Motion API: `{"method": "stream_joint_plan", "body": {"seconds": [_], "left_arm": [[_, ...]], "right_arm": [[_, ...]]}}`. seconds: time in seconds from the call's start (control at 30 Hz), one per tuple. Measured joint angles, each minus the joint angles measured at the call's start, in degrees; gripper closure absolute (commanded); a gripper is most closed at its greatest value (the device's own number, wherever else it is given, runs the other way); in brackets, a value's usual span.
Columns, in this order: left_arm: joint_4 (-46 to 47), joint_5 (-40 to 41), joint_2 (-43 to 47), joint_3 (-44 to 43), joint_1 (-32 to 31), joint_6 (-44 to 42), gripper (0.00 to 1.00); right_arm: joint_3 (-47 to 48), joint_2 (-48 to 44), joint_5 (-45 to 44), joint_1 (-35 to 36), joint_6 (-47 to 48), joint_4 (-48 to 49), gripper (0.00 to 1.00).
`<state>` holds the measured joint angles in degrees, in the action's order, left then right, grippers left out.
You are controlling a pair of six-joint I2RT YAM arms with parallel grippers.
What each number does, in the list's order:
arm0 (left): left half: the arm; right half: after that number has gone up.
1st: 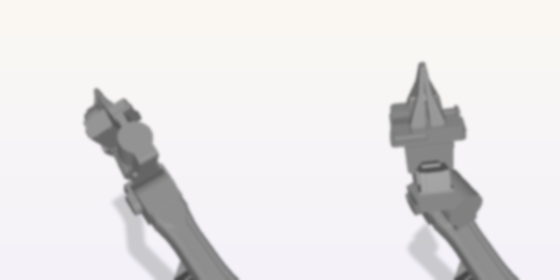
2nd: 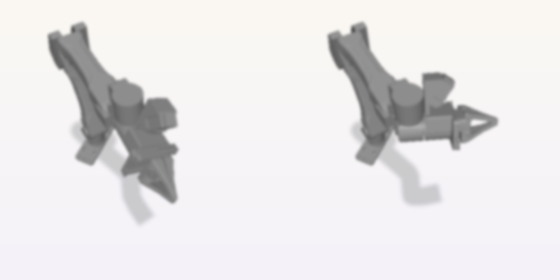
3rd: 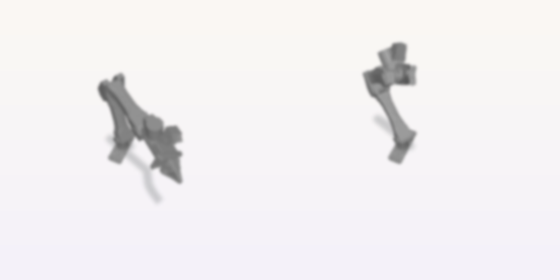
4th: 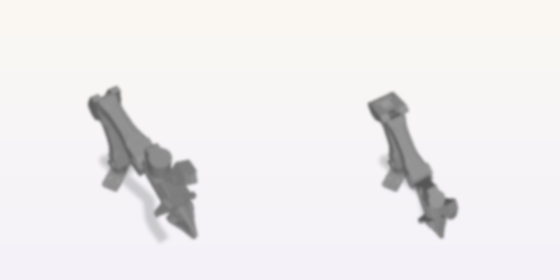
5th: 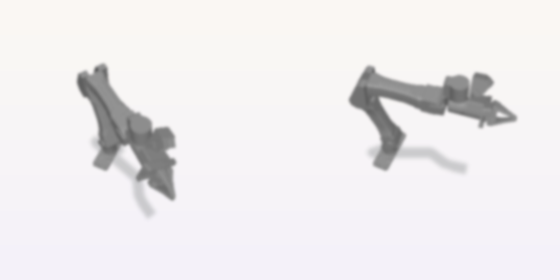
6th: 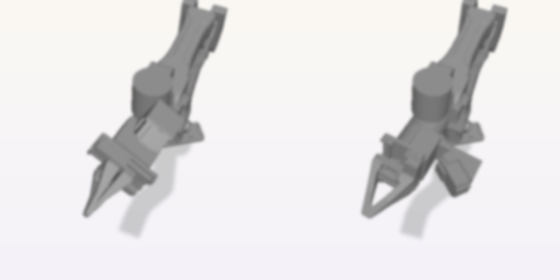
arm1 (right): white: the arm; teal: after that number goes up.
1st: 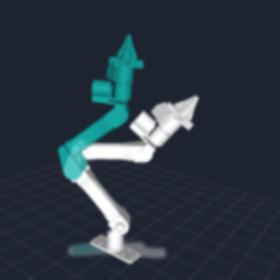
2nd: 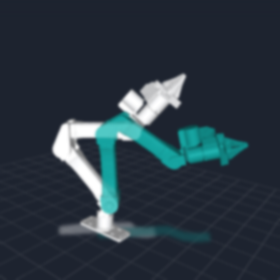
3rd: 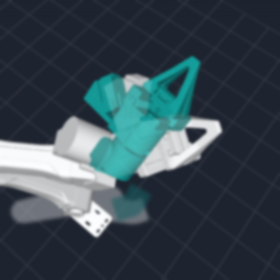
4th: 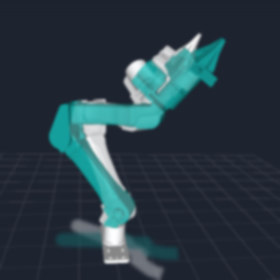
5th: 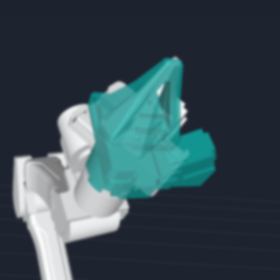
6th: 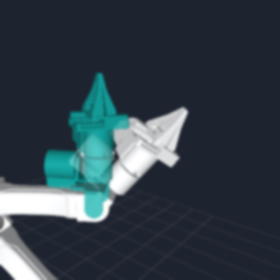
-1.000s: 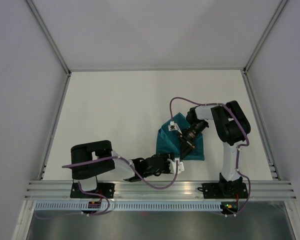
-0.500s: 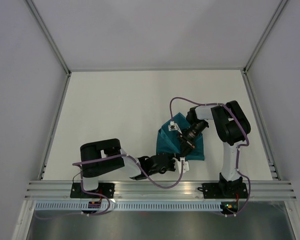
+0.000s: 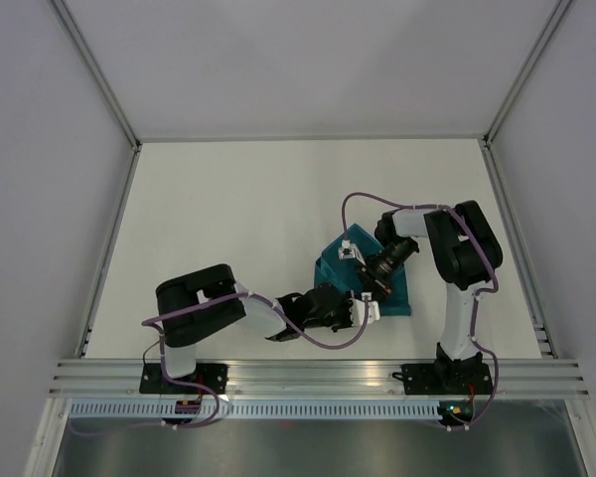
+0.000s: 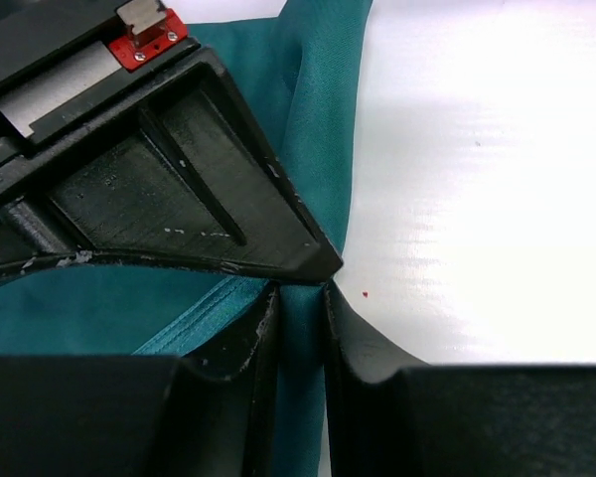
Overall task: Fold the napkin, place the utensils inside, and roll it up
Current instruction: Roll the napkin with the utensil
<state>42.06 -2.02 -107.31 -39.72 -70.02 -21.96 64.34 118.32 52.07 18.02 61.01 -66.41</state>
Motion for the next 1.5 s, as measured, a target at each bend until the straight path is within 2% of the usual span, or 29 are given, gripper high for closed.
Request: {"method": "stream_joint_plan", "body": {"seconds": [0.07, 0.17, 0.37, 0.7, 0.93, 1.17, 1.33, 1.5], "left_arm": [[-2.4, -2.6, 0.0, -1.44, 1.01, 1.6, 0.98], [-5.77, -6.95, -0.07, -3.52, 3.17, 4.46, 0.98], [-11.93, -15.21, -1.97, -8.79, 8.0, 9.77, 0.98], [-15.34, -29.11, -3.76, -11.5, 13.29, 18.03, 0.98], [-20.94, -41.38, -9.03, -18.4, 17.46, 24.94, 0.98], [-21.0, -49.42, -11.63, -19.21, 20.26, 31.15, 0.98], [-20.7, -53.37, -13.38, -19.8, 21.53, 35.26, 0.98], [-19.76, -56.39, -14.75, -19.96, 22.88, 39.5, 0.98]], "right_arm": [[-0.57, -1.07, -0.52, -0.22, -0.39, 0.26, 0.62], [-1.88, -4.09, -1.44, -0.2, -1.44, 1.29, 0.54], [-2.86, -10.54, -4.83, -0.74, -3.61, 7.02, 0.48], [-5.64, -21.88, -7.08, -7.74, -9.27, 21.62, 0.46], [-15.28, -35.47, -8.61, -9.62, -10.69, 30.51, 0.42], [-22.16, -42.32, -8.63, -9.49, -6.29, 31.63, 0.4], [-25.92, -45.81, -8.76, -7.08, -3.08, 30.95, 0.4], [-30.69, -50.03, -11.1, 0.04, -3.34, 33.22, 0.4]]}}
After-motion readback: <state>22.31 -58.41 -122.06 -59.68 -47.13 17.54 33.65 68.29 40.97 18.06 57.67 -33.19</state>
